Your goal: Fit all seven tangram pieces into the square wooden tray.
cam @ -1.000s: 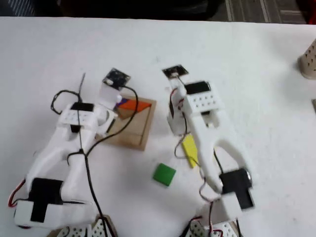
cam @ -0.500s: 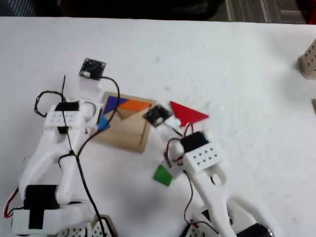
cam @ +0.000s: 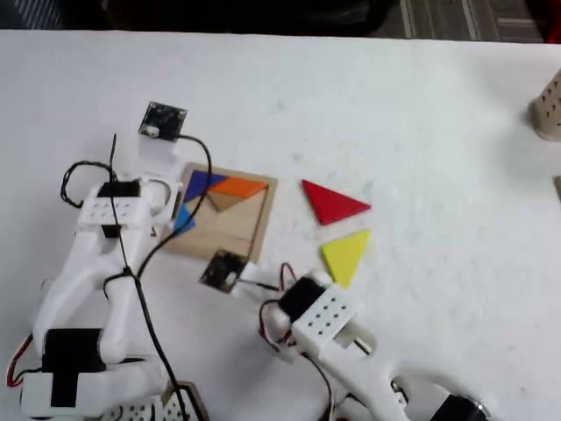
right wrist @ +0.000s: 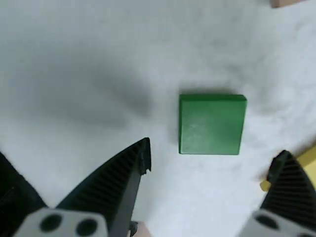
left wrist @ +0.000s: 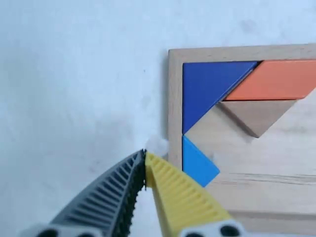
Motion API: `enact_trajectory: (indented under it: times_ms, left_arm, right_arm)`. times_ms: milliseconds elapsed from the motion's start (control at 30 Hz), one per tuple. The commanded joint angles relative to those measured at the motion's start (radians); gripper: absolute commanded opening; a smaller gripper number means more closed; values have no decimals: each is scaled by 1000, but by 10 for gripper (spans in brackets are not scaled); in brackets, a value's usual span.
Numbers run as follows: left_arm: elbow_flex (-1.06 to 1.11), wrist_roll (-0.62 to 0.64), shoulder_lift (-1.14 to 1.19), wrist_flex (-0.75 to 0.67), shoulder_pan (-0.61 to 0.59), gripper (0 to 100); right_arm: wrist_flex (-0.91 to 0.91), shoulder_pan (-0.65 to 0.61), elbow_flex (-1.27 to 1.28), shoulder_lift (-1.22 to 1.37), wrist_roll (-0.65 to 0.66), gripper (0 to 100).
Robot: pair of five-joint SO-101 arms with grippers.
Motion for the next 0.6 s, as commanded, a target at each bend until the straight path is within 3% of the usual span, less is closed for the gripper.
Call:
enact_trajectory:
  times_ms: [0, 200, 400, 567]
  left_arm:
    - [-2, 11, -45, -21, -10, 24]
    - [-2, 11, -45, -21, -10, 24]
    - [2, 9, -45, -21, -12, 24]
    - [18, 9, -45, -51, -13, 24]
  right_arm:
    - [-67, -16, 23, -18, 14, 363]
    - [-122, -16, 12, 177, 133, 362]
    - [-93, -16, -87, 332, 143, 356]
    - [-96, -12, -94, 338, 137, 152]
